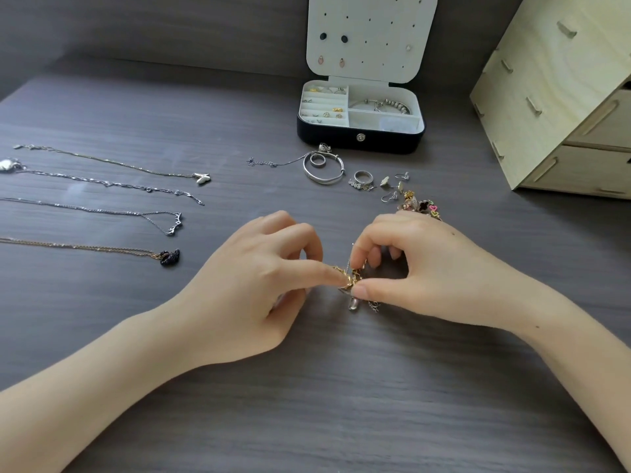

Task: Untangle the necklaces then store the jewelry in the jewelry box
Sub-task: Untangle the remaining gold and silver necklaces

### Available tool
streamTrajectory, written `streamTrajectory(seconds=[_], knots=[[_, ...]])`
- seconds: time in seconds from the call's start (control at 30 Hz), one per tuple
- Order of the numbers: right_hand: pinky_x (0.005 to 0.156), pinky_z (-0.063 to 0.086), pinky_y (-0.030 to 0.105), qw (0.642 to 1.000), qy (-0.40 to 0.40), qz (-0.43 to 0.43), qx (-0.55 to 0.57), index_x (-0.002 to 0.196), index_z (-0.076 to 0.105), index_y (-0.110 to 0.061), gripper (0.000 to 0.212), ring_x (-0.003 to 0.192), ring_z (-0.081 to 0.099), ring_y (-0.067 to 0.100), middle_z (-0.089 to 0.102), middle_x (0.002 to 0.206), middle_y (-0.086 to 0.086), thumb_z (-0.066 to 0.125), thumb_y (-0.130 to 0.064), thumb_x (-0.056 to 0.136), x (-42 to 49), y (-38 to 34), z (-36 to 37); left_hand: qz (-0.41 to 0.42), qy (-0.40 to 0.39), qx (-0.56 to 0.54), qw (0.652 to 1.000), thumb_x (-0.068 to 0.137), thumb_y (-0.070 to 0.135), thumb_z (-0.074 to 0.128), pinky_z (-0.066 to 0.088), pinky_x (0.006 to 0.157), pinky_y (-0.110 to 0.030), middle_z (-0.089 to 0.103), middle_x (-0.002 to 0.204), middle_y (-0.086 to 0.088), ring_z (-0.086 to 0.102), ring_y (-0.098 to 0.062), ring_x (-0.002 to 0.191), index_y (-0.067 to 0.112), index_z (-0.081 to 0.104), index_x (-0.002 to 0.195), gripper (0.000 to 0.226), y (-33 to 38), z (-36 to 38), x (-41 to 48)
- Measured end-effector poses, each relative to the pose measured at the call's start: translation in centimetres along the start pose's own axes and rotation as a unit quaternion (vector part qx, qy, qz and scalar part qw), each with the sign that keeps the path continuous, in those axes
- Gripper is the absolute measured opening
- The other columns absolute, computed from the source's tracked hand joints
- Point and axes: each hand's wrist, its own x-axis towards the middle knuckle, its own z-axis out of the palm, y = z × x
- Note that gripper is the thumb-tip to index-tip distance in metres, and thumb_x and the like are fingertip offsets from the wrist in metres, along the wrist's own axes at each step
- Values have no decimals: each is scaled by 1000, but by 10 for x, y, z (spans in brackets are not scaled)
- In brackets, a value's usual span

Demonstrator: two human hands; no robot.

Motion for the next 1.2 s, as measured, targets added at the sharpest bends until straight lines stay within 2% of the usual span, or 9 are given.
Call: streamTrajectory(seconds=[0.17, 0.33, 0.5, 0.67, 0.77, 0.83, 0.9, 1.0, 1.2], knots=[[76, 34, 13, 997, -66, 7, -27, 91, 57, -38, 28, 88, 43, 1, 51, 84, -17, 72, -44, 69, -6, 3, -10, -7, -23, 7, 1000, 82, 12, 45, 43, 63, -35, 56, 87, 2, 45, -18, 74, 28, 70, 104, 37, -2, 3, 0], [76, 32, 7, 994, -98, 22, -34, 95, 53, -41, 35, 92, 41, -3, 49, 88, -19, 74, -43, 68, -10, 8, -17, -14, -13, 22, 1000, 81, 8, 52, 44, 61, -41, 57, 86, 1, 48, -22, 74, 26, 71, 102, 33, -4, 3, 0], [78, 34, 10, 994, -104, 20, -31, 96, 53, -40, 36, 93, 42, 1, 49, 89, -18, 74, -41, 67, -11, 8, -19, -9, -3, 30, 999, 79, 6, 56, 44, 61, -40, 58, 87, 0, 49, -22, 74, 22, 71, 101, 32, -3, 3, 0], [74, 39, 18, 999, -45, 19, 19, 85, 61, -34, 17, 84, 48, 5, 55, 81, -14, 62, -44, 71, -10, 2, -17, 28, 10, 19, 999, 76, -1, 50, 42, 62, -38, 56, 90, -1, 45, -21, 76, 26, 65, 106, 44, 0, 3, 0], [67, 37, 14, 1000, -2, 19, 21, 76, 66, -28, 5, 76, 49, 1, 55, 70, -14, 63, -33, 78, -8, -2, -13, 47, 5, 18, 999, 73, -3, 47, 41, 63, -37, 56, 91, -1, 43, -22, 76, 28, 67, 107, 51, 1, 6, 0], [65, 36, 11, 1000, 4, 21, 6, 74, 67, -28, 7, 75, 49, 0, 56, 69, -14, 63, -33, 77, -7, -4, -9, 50, -5, 20, 999, 72, -2, 45, 42, 62, -38, 57, 91, -1, 44, -22, 76, 29, 69, 108, 52, 2, 7, 1], [65, 38, 14, 1000, -9, 27, 3, 74, 66, -28, 8, 76, 50, 1, 58, 71, -13, 64, -35, 76, -7, -5, -5, 48, -14, 20, 999, 73, 1, 42, 43, 62, -38, 58, 90, -2, 44, -22, 76, 28, 70, 107, 52, 2, 8, 1], [66, 40, 18, 999, -19, 32, -4, 76, 66, -27, 3, 76, 51, 3, 58, 72, -12, 66, -28, 79, -7, -6, -2, 42, -18, 18, 999, 74, 1, 42, 43, 61, -39, 58, 90, -1, 43, -22, 76, 29, 71, 106, 51, 1, 8, 1], [66, 41, 18, 999, -19, 39, -4, 78, 66, -27, 7, 76, 51, 2, 58, 72, -14, 65, -20, 79, -8, -6, -3, 35, -12, 18, 999, 74, 2, 42, 42, 61, -38, 57, 89, -2, 43, -22, 76, 28, 70, 105, 49, 1, 7, 1]])
